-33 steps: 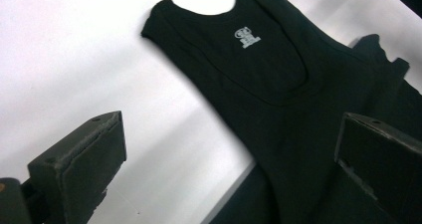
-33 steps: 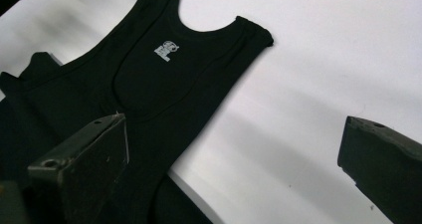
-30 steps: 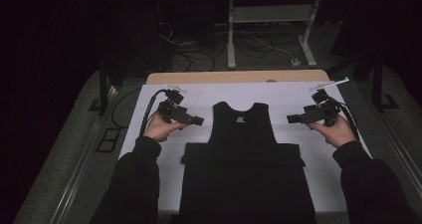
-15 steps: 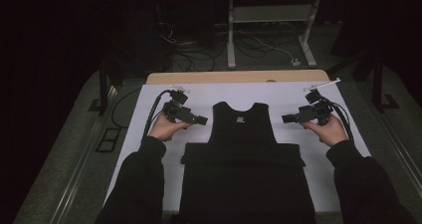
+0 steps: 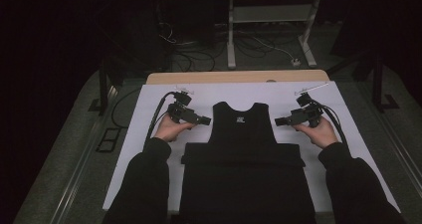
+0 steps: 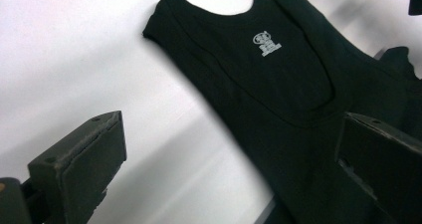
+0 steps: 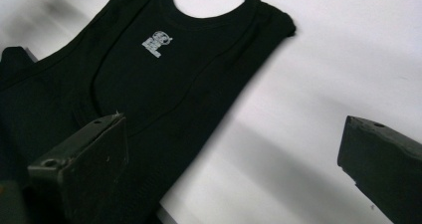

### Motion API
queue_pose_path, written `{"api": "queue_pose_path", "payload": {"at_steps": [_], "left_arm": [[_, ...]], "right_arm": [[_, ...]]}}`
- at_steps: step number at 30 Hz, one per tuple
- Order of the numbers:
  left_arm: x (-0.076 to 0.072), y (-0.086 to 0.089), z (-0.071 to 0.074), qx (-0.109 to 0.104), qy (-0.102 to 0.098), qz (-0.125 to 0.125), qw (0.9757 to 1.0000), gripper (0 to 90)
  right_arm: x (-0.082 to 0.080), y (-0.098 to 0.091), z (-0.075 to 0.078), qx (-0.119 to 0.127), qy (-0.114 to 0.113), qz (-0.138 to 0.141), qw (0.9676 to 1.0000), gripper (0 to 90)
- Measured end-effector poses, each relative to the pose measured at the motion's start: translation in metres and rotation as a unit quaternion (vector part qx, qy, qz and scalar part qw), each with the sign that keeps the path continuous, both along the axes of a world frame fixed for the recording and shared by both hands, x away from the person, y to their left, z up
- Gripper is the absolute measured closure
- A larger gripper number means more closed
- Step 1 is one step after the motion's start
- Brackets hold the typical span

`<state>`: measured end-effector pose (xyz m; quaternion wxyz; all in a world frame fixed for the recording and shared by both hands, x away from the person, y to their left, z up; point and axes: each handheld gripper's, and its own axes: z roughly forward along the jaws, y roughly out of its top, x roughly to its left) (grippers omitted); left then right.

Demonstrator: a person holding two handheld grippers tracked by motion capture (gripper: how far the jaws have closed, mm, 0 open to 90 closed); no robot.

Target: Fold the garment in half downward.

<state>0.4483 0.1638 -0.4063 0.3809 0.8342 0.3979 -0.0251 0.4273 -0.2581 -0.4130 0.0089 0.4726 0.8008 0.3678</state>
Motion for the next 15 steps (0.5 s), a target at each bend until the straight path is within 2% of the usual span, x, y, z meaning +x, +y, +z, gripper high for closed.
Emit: {"api": "queue_pose_path", "payload": {"at_steps": [6,9,15], "left_arm": [[0.001,-0.005,-0.005,-0.002,0.003,-0.002,1.0,0.0],[0.001,-0.008,-0.008,0.01,0.004,-0.004,0.9999,0.0],[0.002,-0.012,-0.014,0.008,0.008,-0.001,0.9999,0.0]], "right_arm": [[0.002,0.004,-0.005,0.001,0.002,0.0,1.0,0.0],[0.003,0.006,-0.008,-0.002,0.005,-0.002,1.0,0.0],[0.005,0.012,-0.013,-0.003,0.009,-0.001,1.0,0.0]]}}
